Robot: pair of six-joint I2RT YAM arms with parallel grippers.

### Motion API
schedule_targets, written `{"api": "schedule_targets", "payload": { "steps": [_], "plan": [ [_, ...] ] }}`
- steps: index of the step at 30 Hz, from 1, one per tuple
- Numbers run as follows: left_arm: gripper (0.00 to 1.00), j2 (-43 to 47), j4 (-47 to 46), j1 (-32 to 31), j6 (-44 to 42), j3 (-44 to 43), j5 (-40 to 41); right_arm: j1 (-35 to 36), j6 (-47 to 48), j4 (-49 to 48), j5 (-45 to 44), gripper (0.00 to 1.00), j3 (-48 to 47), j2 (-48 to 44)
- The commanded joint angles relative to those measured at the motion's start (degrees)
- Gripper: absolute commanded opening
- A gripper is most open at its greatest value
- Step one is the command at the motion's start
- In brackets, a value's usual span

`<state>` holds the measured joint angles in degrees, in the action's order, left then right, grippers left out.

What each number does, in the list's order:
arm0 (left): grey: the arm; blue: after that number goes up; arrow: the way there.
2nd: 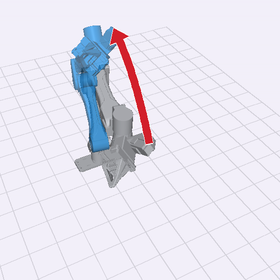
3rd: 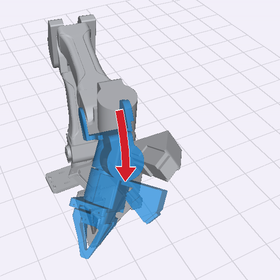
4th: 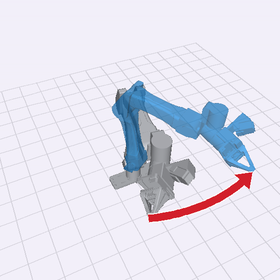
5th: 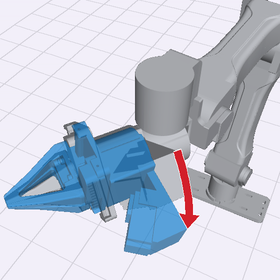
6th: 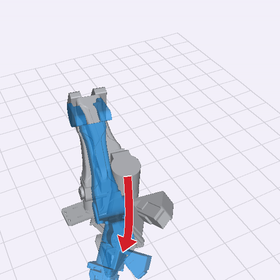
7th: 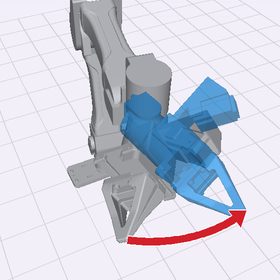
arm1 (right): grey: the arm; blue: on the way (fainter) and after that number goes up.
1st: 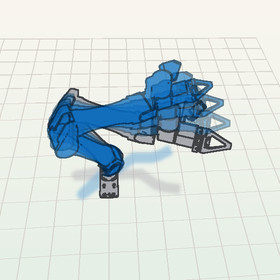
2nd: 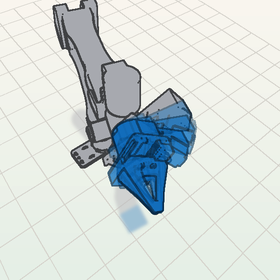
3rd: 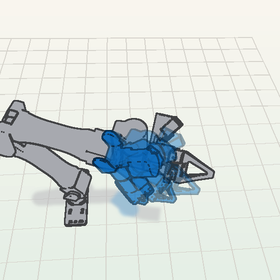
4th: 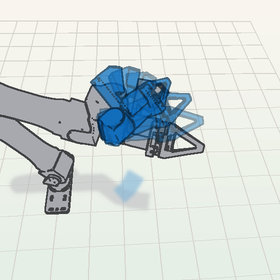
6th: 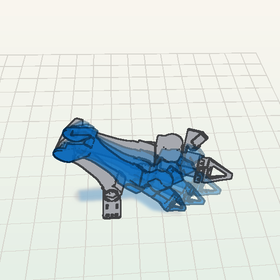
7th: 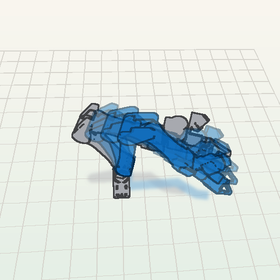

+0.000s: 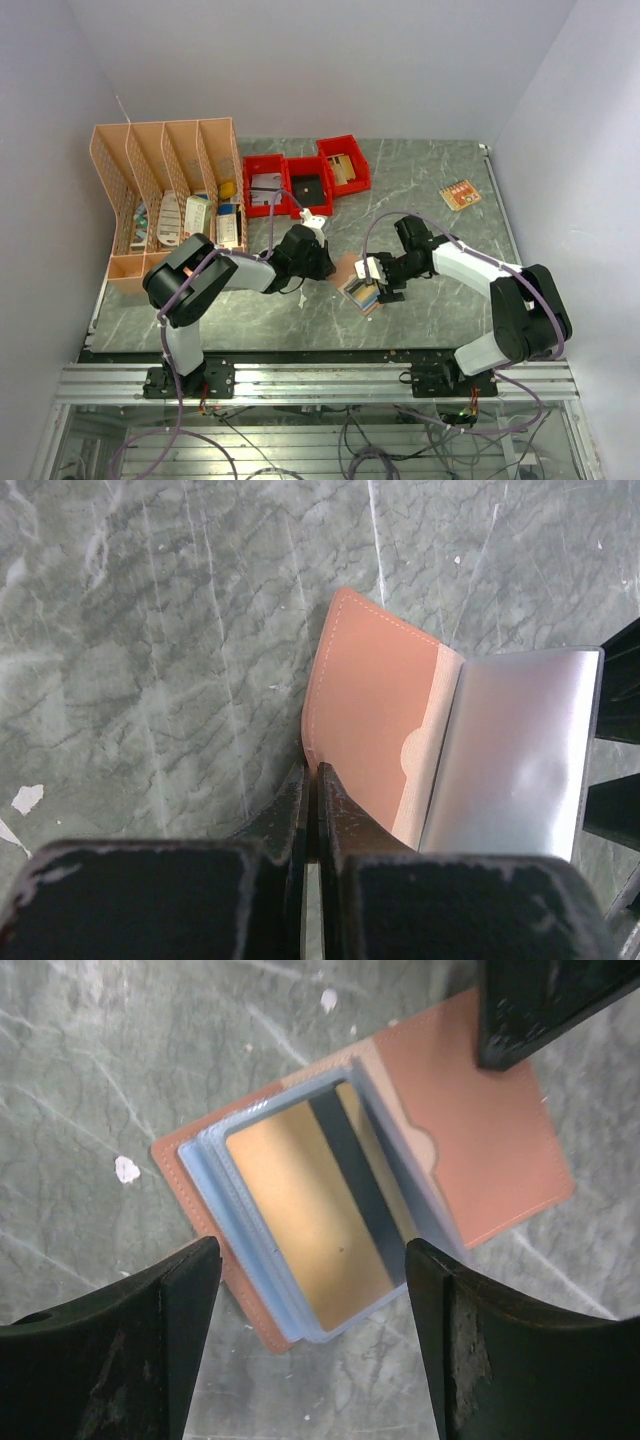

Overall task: Put the credit cards into the card holder
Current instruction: Open the card holder at the center of the board.

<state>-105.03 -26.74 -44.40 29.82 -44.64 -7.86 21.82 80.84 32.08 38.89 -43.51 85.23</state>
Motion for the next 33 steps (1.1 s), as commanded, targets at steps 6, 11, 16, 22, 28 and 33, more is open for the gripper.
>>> {"api": "schedule_targets", "payload": {
  "steps": [6, 11, 16, 22, 28, 33],
  "plan": [
    [0.07, -1.40, 2.93, -0.04, -1.39, -1.41, -1.55, 0.41, 2.29, 4.82, 6.09, 0.77, -4.28, 0.11],
    [0.07, -1.47, 3.19, -0.03, -1.43, -1.53, -1.55, 0.75, 1.76, 1.54, 2.39, 0.77, -2.60, 0.60],
    [0.07, -1.97, 2.97, -0.03, -1.35, -1.80, -1.79, 1.84, 1.15, -1.56, -0.41, 0.77, -0.71, 0.87],
    [0.07, -2.17, 3.04, -0.03, -1.35, -2.07, -1.98, 2.72, 0.51, -3.52, -1.89, 0.77, 0.27, 1.08],
    [0.07, -2.63, 2.84, -0.04, -1.35, -2.23, -2.33, 3.55, -1.83, -6.71, -3.60, 0.75, 0.37, 1.13],
    [0.07, -2.71, 3.16, 0.00, -1.98, -2.41, -2.59, 3.58, -5.78, -7.19, -3.11, 0.63, -1.93, 0.89]
  ]
}}
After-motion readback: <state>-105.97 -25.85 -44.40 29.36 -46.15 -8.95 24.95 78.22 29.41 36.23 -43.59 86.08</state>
